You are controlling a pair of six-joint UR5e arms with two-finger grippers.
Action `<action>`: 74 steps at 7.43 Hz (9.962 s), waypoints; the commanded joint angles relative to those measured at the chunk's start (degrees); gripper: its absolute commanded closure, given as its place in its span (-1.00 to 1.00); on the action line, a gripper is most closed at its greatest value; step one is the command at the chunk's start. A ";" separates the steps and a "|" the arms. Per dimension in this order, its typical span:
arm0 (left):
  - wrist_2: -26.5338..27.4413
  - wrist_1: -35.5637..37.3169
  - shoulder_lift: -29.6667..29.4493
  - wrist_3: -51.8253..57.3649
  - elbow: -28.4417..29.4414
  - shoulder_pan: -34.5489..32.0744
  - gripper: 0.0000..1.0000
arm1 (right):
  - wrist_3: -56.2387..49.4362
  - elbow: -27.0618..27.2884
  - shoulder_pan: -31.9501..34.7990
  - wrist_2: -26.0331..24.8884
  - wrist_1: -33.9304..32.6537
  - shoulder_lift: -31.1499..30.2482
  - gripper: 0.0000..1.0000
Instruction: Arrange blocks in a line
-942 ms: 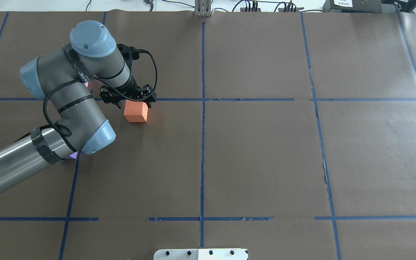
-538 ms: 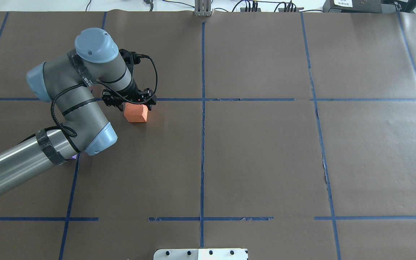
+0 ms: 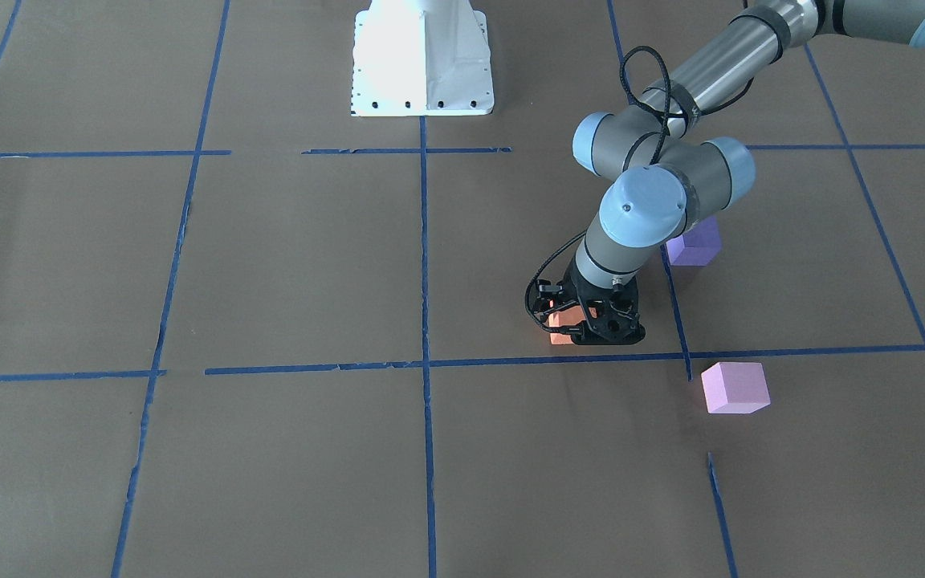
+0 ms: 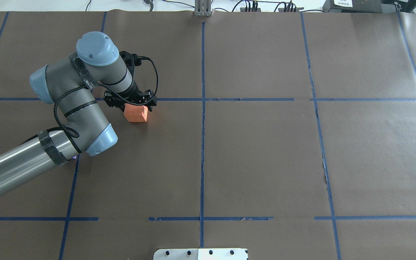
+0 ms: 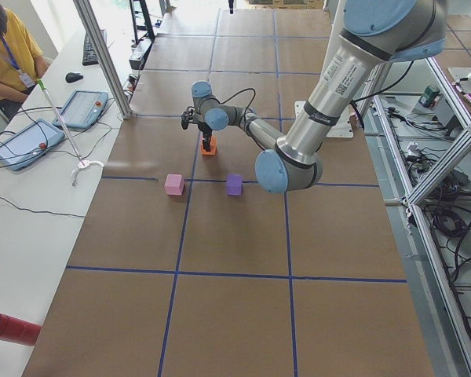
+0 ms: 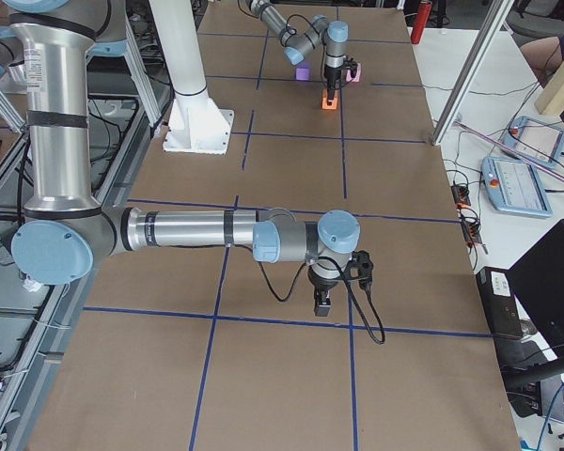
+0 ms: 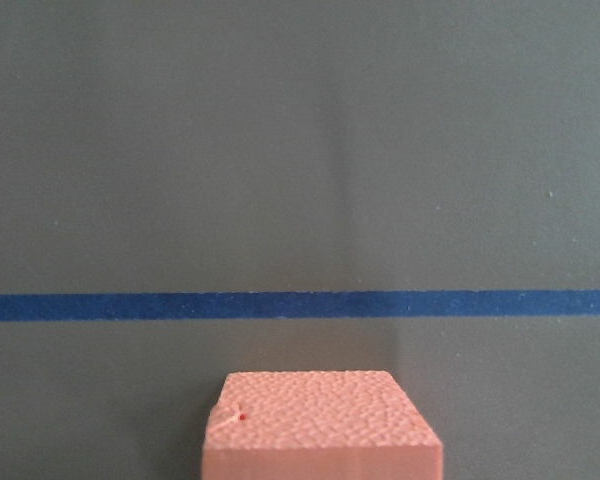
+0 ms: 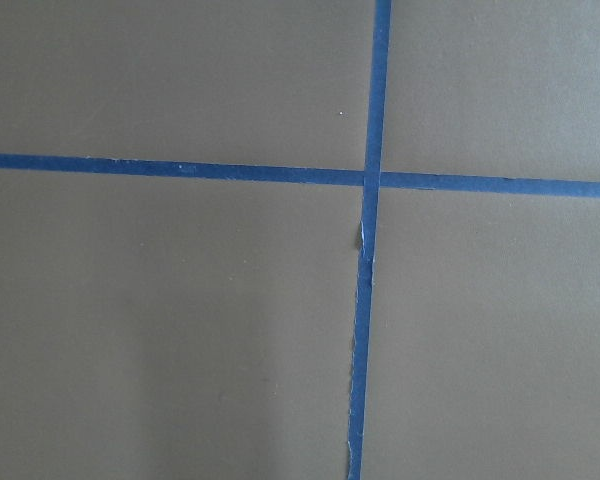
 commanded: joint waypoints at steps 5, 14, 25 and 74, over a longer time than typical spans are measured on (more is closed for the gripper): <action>-0.43 5.38 0.69 0.35 -10.19 -4.20 0.37 | 0.00 0.00 0.00 0.00 -0.05 0.00 -1.00; -4.92 -2.83 22.41 10.81 -14.82 -11.87 0.28 | 0.00 0.00 0.00 0.00 0.04 0.00 -1.00; -5.27 -7.50 18.97 10.11 -5.93 -9.32 0.29 | 0.00 0.00 0.00 0.00 0.04 0.00 -1.00; -15.38 19.48 31.19 65.92 -9.36 -54.23 -1.00 | 0.00 0.00 0.00 0.00 0.04 0.00 -1.00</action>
